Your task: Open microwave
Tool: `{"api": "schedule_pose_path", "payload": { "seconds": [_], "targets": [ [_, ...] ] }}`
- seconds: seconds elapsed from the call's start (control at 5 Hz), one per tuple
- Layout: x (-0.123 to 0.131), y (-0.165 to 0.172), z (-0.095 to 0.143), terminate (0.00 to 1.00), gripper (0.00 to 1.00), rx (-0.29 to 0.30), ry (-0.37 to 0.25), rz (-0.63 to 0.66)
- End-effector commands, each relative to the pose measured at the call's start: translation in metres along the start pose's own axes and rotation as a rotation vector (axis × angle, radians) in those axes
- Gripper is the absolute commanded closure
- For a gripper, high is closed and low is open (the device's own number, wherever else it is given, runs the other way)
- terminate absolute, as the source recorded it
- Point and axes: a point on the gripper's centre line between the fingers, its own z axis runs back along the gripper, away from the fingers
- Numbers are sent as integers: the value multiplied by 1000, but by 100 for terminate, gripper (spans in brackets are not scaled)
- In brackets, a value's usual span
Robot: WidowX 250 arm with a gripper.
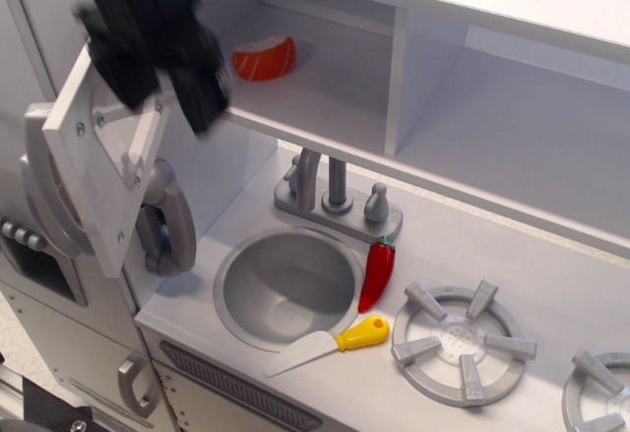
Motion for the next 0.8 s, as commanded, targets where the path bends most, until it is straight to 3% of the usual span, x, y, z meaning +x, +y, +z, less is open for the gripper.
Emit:
{"api": "schedule_pose_path", "payload": {
  "seconds": [0.0,0.4,0.6],
  "targets": [
    [13,-8,39,0,0,-37,-18,16],
    [13,-8,39,0,0,-37,-18,16],
    [13,-8,39,100,0,-37,-18,16]
  ]
}}
